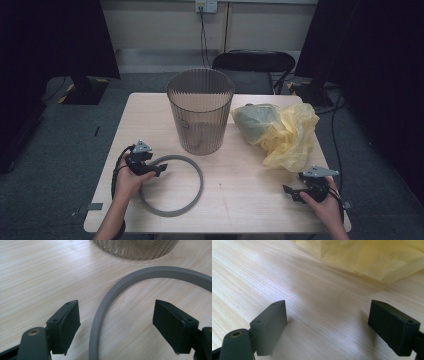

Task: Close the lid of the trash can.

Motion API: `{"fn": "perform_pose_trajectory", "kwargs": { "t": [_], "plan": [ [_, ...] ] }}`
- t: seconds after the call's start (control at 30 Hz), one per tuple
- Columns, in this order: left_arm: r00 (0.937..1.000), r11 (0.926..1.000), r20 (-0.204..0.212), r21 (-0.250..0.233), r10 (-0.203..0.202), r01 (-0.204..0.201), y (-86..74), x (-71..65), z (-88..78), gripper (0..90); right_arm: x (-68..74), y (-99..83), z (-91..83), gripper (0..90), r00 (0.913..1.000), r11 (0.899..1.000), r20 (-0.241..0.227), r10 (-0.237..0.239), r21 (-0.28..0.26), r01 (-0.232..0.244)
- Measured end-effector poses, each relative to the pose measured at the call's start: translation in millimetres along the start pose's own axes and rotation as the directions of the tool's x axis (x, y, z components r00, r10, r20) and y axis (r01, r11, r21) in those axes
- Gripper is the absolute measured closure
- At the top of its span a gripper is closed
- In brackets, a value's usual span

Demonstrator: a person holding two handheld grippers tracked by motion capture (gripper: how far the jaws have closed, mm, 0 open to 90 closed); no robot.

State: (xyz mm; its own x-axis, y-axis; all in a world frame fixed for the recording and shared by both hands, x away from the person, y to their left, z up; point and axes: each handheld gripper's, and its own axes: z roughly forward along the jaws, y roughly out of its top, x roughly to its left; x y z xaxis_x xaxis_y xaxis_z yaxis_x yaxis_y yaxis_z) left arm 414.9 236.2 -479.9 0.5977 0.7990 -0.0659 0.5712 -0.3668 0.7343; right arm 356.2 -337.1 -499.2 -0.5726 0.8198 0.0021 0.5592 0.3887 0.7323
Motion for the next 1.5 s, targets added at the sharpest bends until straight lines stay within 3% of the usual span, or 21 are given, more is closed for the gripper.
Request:
{"fn": "perform_pose_trajectory", "kwargs": {
  "t": [0.53, 0.6, 0.73, 0.83, 0.97, 1.07, 1.5],
  "plan": [
    [0.9991, 0.9974, -0.009, 0.060, 0.041, -0.041, -9.0, 0.9, 6.6, 23.2, 0.3, -0.2, -0.3, 14.5, 1.0000, 1.000, 0.000, -0.002, 0.000, 0.002],
    [0.9994, 0.9977, -0.007, 0.059, 0.033, -0.033, -10.3, 0.7, 7.8, 23.2, 0.3, -0.2, -0.3, 14.5, 1.0000, 1.000, 0.000, -0.002, 0.000, 0.002],
    [0.9990, 0.9976, -0.008, 0.055, 0.043, -0.043, -10.9, 0.5, 8.5, 23.0, 0.6, -0.4, -0.3, 14.5, 1.0000, 1.000, -0.001, -0.003, 0.000, 0.003],
    [0.9973, 0.9956, -0.015, 0.060, 0.073, -0.072, -11.4, -0.2, 8.3, 23.9, 0.8, -0.4, -0.3, 14.5, 1.0000, 1.000, 0.000, -0.003, -0.001, 0.003],
    [0.9973, 0.9963, -0.018, 0.049, 0.072, -0.071, -13.3, -0.9, 7.3, 25.1, 1.0, -0.5, -0.4, 14.5, 1.0000, 1.000, 0.001, -0.002, -0.001, 0.002],
    [0.9971, 0.9956, -0.004, 0.054, 0.076, -0.076, -12.4, -4.3, 5.2, 35.1, 1.3, -0.5, -0.5, 14.5, 1.0000, 1.000, 0.002, -0.002, -0.001, 0.002],
    [0.9956, 0.9918, 0.024, 0.088, 0.091, -0.093, -8.3, -11.1, 2.4, 59.3, 1.4, -0.6, -0.5, 14.5, 1.0000, 1.000, 0.004, -0.002, -0.002, 0.002]
  ]
}}
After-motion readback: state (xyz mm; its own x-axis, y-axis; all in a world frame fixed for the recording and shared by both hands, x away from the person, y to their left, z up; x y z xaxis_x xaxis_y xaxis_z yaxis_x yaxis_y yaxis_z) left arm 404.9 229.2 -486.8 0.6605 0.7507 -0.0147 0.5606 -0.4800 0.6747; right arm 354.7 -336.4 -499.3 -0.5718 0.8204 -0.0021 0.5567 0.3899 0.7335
